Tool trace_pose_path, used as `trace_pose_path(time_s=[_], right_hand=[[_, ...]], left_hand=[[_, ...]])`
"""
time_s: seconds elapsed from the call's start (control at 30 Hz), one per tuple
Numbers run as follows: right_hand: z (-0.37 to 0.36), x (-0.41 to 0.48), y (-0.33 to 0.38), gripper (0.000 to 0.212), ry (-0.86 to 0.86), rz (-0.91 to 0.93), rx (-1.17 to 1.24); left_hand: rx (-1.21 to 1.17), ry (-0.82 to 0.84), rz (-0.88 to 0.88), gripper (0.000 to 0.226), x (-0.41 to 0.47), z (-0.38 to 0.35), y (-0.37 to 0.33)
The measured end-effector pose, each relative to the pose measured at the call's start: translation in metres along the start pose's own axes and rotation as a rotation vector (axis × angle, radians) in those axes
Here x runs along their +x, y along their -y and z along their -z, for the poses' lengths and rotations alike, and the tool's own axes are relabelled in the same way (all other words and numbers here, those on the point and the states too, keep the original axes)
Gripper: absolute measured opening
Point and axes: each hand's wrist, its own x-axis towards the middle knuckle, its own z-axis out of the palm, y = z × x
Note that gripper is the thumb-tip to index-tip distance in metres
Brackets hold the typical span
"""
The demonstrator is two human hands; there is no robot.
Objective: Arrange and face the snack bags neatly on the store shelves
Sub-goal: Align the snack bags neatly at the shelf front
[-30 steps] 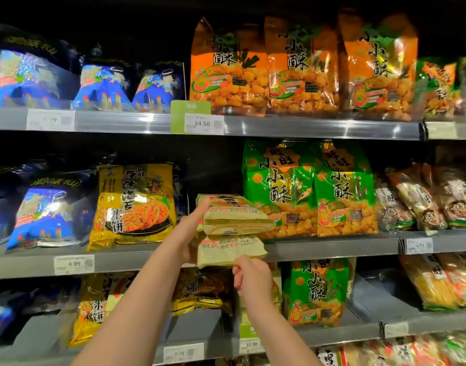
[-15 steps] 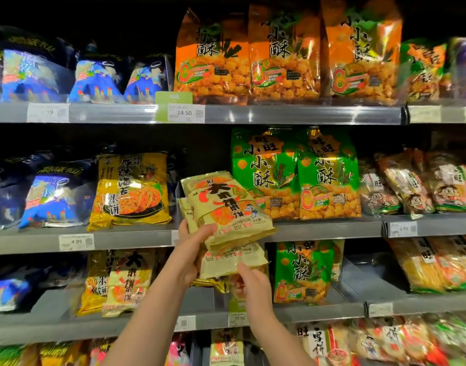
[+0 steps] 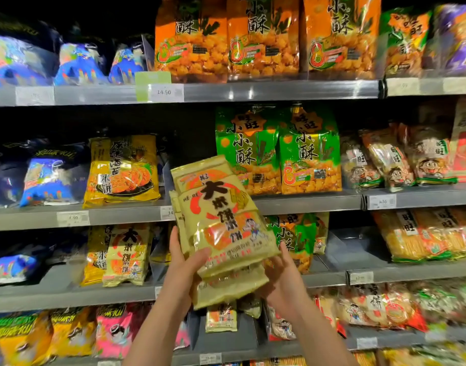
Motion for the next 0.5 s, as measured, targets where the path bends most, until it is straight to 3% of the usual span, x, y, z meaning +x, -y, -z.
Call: trace_pose_path(time_s=[0.1, 0.2, 0.27, 0.4, 0.5], right_hand=[[-0.001, -0.017, 0.019, 0.070, 0.114, -0.052, -0.205], [0.005, -0.033, 0.029, 0.050, 0.079, -0.044, -0.381], [0.011, -0.042, 0.023, 0.042, 0.076, -0.053, -0.405], [0.016, -0.060, -0.020, 0.032, 0.088, -0.160, -0.298], [0.017, -0.060, -0.057, 0.059, 0.107, -0.238, -0.262]], left_hand=[[0.039, 0.094, 0.038, 0.112, -0.016, 0.002, 0.011], [0.052, 0.168, 0.058, 0.101, -0.034, -0.003, 0.016], [0.044, 0.201, 0.080, 0.094, -0.045, 0.002, 0.022], [0.032, 0.242, 0.155, 0.111, -0.067, 0.030, 0.036], [0.023, 0.199, 0.208, 0.096, -0.082, 0.052, 0.055]])
